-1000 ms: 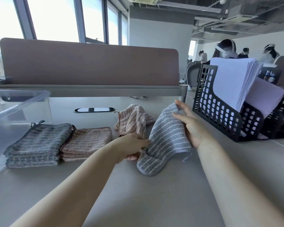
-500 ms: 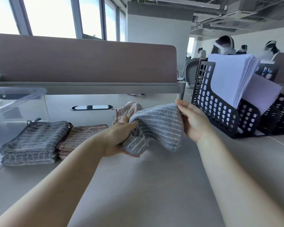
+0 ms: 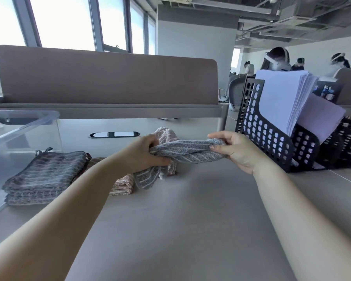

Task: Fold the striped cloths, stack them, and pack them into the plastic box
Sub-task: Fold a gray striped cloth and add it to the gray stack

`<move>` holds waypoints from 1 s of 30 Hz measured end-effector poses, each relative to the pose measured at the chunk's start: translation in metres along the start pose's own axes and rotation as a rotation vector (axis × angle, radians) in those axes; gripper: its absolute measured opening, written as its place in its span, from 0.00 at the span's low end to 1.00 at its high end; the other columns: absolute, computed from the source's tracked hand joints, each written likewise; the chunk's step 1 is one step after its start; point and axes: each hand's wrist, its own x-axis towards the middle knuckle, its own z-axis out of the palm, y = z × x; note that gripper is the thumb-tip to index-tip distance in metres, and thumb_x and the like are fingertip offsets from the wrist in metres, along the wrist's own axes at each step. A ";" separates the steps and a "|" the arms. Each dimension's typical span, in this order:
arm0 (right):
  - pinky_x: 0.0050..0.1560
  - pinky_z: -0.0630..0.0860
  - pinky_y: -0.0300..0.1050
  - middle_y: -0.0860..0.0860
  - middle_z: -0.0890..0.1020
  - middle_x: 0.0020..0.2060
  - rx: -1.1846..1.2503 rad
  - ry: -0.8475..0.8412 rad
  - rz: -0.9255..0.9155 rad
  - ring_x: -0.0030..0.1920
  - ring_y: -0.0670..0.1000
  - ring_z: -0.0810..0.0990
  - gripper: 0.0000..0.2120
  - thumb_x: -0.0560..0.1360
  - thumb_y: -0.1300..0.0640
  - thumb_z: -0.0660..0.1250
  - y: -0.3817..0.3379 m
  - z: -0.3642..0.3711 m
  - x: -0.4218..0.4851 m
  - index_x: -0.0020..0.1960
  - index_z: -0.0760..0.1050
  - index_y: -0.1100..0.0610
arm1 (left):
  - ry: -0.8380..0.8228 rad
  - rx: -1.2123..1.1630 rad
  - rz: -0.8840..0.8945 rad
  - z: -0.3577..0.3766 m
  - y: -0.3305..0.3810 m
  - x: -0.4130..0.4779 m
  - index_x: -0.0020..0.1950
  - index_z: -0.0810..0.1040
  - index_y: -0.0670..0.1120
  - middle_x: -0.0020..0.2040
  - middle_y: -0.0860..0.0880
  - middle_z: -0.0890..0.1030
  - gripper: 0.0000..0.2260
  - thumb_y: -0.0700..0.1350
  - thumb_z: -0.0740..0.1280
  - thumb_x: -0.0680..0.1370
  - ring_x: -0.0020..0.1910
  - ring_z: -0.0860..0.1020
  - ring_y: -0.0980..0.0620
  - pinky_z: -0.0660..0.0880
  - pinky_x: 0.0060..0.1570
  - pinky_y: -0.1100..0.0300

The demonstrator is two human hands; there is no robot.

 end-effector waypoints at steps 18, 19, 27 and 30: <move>0.56 0.65 0.42 0.45 0.79 0.54 -0.406 0.032 0.305 0.57 0.46 0.74 0.22 0.69 0.38 0.69 0.036 -0.029 -0.037 0.58 0.78 0.49 | -0.079 -0.241 -0.140 0.049 -0.007 -0.040 0.65 0.65 0.51 0.57 0.53 0.73 0.27 0.53 0.72 0.70 0.51 0.76 0.57 0.74 0.50 0.62; 0.53 0.67 0.43 0.46 0.80 0.52 -0.437 0.047 0.296 0.55 0.47 0.75 0.24 0.68 0.37 0.69 0.035 -0.026 -0.036 0.56 0.79 0.52 | -0.041 -0.229 -0.194 0.049 -0.006 -0.040 0.67 0.64 0.50 0.61 0.52 0.72 0.32 0.58 0.72 0.69 0.56 0.74 0.55 0.73 0.55 0.59; 0.37 0.62 0.45 0.58 0.76 0.37 -0.563 0.126 0.280 0.39 0.52 0.72 0.21 0.71 0.49 0.73 0.034 -0.010 -0.033 0.48 0.76 0.68 | -0.066 -0.066 -0.341 0.049 -0.003 -0.038 0.50 0.77 0.47 0.43 0.51 0.77 0.15 0.54 0.74 0.70 0.37 0.72 0.55 0.67 0.33 0.63; 0.42 0.69 0.46 0.62 0.81 0.48 -0.561 0.181 0.219 0.44 0.55 0.76 0.16 0.74 0.52 0.70 0.035 -0.009 -0.030 0.51 0.76 0.64 | 0.038 -0.166 -0.219 0.047 0.003 -0.038 0.40 0.77 0.48 0.32 0.52 0.74 0.06 0.48 0.71 0.74 0.29 0.70 0.56 0.66 0.29 0.66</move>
